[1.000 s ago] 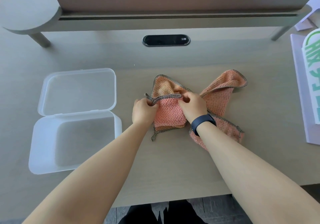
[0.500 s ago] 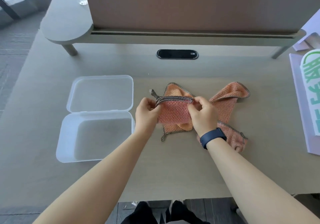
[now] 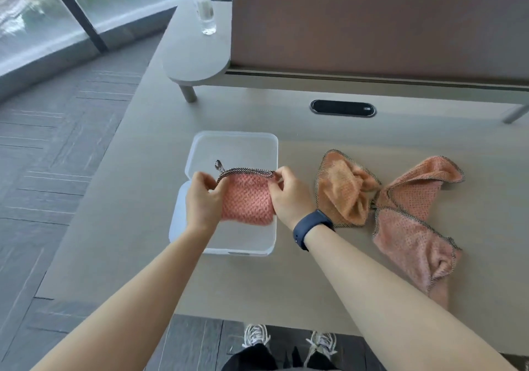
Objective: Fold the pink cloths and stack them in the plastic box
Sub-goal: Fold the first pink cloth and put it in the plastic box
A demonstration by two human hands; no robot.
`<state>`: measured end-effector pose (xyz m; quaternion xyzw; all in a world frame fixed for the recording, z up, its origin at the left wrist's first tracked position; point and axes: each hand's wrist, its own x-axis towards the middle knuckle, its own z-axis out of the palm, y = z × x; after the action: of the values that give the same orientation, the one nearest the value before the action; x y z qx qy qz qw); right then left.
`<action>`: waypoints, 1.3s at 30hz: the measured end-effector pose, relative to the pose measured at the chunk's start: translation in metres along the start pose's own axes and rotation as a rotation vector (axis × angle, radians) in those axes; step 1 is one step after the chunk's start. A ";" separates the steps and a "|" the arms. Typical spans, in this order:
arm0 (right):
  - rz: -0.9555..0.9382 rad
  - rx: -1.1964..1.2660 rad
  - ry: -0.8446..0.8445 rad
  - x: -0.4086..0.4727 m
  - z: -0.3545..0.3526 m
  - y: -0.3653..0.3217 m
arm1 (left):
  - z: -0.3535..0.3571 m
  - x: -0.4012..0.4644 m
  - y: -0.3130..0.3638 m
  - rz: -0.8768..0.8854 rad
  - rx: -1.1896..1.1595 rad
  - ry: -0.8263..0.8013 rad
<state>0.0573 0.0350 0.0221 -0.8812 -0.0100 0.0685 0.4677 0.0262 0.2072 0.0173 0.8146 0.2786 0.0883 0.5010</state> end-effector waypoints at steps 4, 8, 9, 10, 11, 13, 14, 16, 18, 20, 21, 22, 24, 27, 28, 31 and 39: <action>0.036 -0.151 -0.154 0.000 0.034 -0.006 | -0.022 0.006 -0.034 -0.053 0.206 -0.042; 0.018 -0.368 -0.233 0.003 0.057 -0.004 | -0.029 0.010 -0.050 -0.080 0.354 -0.116; 0.024 -0.414 -0.262 0.004 0.060 -0.004 | -0.029 0.011 -0.051 -0.073 0.390 -0.134; 0.033 -0.459 -0.293 0.004 0.064 -0.003 | -0.028 0.012 -0.053 -0.061 0.427 -0.150; 0.039 -0.503 -0.318 0.005 0.066 -0.003 | -0.027 0.013 -0.054 -0.048 0.458 -0.162; 0.041 -0.585 -0.351 0.006 0.072 -0.003 | -0.024 0.015 -0.057 -0.040 0.500 -0.178; 0.035 -0.622 -0.362 0.006 0.072 -0.003 | -0.021 0.015 -0.057 -0.042 0.516 -0.180; 0.023 -0.684 -0.382 0.005 0.073 -0.004 | -0.017 0.015 -0.058 -0.039 0.549 -0.195; 0.012 -0.722 -0.386 0.006 0.075 -0.003 | -0.013 0.016 -0.060 -0.038 0.576 -0.227; 0.017 -0.735 -0.378 0.006 0.077 -0.001 | -0.011 0.016 -0.062 -0.042 0.613 -0.268; 0.015 -0.725 -0.359 0.006 0.076 0.000 | -0.011 0.017 -0.062 -0.030 0.633 -0.286; -0.006 -0.708 -0.331 0.006 0.076 0.000 | -0.010 0.017 -0.063 0.000 0.646 -0.293; -0.136 -0.682 -0.291 0.004 0.074 0.001 | -0.010 0.016 -0.065 0.121 0.642 -0.273; -0.324 -0.748 -0.411 -0.005 0.073 0.003 | -0.013 0.018 -0.065 0.303 0.672 -0.372; -0.334 -0.808 -0.450 -0.009 0.073 0.004 | -0.014 0.018 -0.066 0.311 0.712 -0.465; -0.262 -0.939 -0.533 -0.015 0.075 0.008 | -0.016 0.018 -0.067 0.279 0.864 -0.704; -0.284 -1.045 -0.532 -0.016 0.076 0.005 | -0.017 0.021 -0.066 0.378 0.978 -0.740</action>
<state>0.0311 0.0936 -0.0219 -0.9370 -0.2766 0.2093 -0.0412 0.0126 0.2547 -0.0339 0.9607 -0.0533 -0.2492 0.1104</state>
